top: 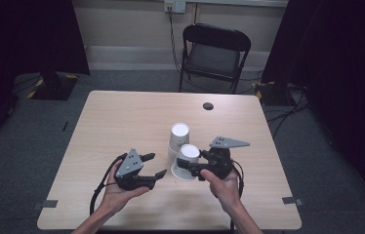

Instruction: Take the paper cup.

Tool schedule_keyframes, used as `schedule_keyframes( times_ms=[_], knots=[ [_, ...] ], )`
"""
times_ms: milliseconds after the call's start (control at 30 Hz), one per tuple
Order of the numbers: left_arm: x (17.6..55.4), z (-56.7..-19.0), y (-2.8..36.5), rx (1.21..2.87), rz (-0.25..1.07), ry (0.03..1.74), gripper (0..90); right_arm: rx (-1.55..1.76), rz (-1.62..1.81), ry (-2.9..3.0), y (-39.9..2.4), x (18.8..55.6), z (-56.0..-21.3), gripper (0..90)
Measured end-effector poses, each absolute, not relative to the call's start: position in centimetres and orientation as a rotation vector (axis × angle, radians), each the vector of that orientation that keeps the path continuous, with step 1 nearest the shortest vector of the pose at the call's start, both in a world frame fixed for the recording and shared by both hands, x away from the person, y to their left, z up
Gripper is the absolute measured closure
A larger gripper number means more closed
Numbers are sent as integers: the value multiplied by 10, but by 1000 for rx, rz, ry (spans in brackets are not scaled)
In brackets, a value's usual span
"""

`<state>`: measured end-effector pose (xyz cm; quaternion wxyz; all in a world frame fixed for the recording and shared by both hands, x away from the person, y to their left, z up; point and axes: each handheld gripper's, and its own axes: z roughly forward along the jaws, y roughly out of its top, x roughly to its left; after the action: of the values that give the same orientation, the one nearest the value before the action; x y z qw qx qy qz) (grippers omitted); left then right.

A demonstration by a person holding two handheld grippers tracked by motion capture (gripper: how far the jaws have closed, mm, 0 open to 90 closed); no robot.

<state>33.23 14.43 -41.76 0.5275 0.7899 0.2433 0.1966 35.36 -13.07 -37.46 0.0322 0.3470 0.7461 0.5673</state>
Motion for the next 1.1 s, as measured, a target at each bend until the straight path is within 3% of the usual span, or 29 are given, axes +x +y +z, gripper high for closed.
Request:
schedule_keyframes(
  times_ms=[333,1100],
  knots=[
    [327,-428,141,1914,484,556,491,1085,1845,2315,-112,355,-378,348],
    [320,-436,130,1912,542,569,703,1205,1825,2376,-101,363,-392,343]
  ],
)
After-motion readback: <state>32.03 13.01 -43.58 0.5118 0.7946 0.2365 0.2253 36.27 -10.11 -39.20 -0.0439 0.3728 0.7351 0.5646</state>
